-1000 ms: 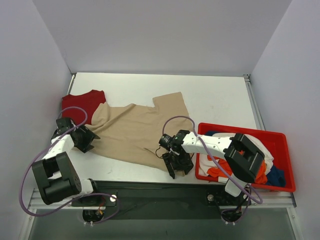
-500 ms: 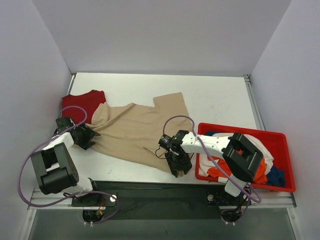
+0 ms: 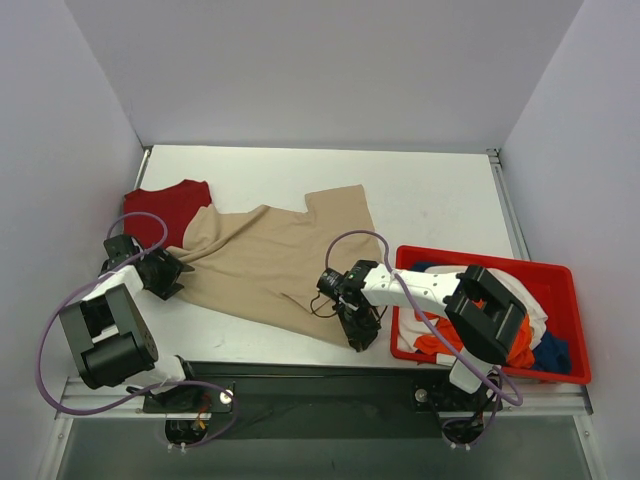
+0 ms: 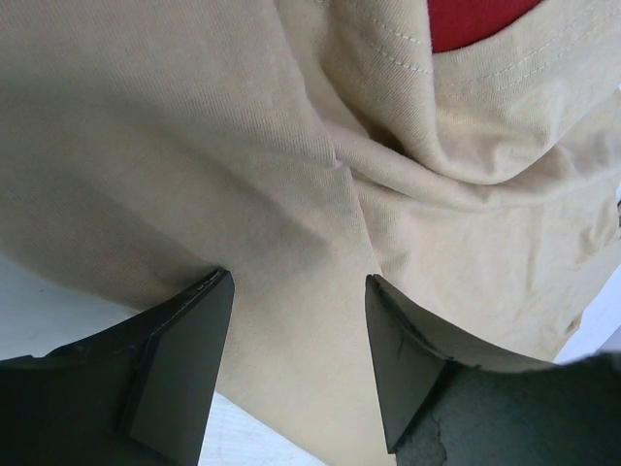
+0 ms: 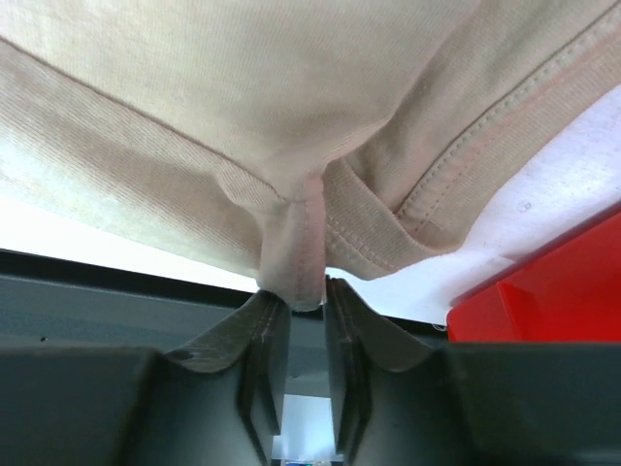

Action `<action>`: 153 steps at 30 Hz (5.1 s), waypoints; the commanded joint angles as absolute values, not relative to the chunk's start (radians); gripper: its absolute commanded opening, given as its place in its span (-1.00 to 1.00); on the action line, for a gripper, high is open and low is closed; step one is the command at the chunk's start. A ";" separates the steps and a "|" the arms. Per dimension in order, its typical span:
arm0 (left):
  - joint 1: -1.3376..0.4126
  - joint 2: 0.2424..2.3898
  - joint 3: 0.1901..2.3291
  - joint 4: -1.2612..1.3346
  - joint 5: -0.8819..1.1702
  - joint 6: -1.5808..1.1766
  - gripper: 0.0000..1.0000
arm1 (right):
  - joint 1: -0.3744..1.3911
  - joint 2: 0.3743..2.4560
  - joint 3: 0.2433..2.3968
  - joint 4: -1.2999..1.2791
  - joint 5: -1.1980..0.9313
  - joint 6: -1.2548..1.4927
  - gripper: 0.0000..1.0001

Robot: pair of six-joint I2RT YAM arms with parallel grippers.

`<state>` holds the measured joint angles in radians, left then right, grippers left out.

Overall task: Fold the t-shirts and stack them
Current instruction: Fold the flattened tshirt in 1/3 of the way

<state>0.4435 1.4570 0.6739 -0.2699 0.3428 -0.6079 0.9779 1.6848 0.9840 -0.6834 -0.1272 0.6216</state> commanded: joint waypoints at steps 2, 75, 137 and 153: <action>0.465 1.506 0.653 -0.299 0.183 -0.531 0.37 | 0.986 1.669 0.991 -0.719 -0.120 0.603 -0.71; -0.036 1.120 0.641 -0.477 0.172 -0.583 0.49 | 0.928 1.637 1.133 -0.801 -0.261 0.451 -0.01; -0.851 1.635 0.936 -0.403 0.094 -0.531 -0.18 | 0.598 1.740 1.058 -0.632 -0.229 0.578 -0.07; -0.888 1.693 0.957 -0.434 0.061 -0.518 -0.77 | 0.572 1.706 1.020 -0.609 -0.238 0.604 -0.07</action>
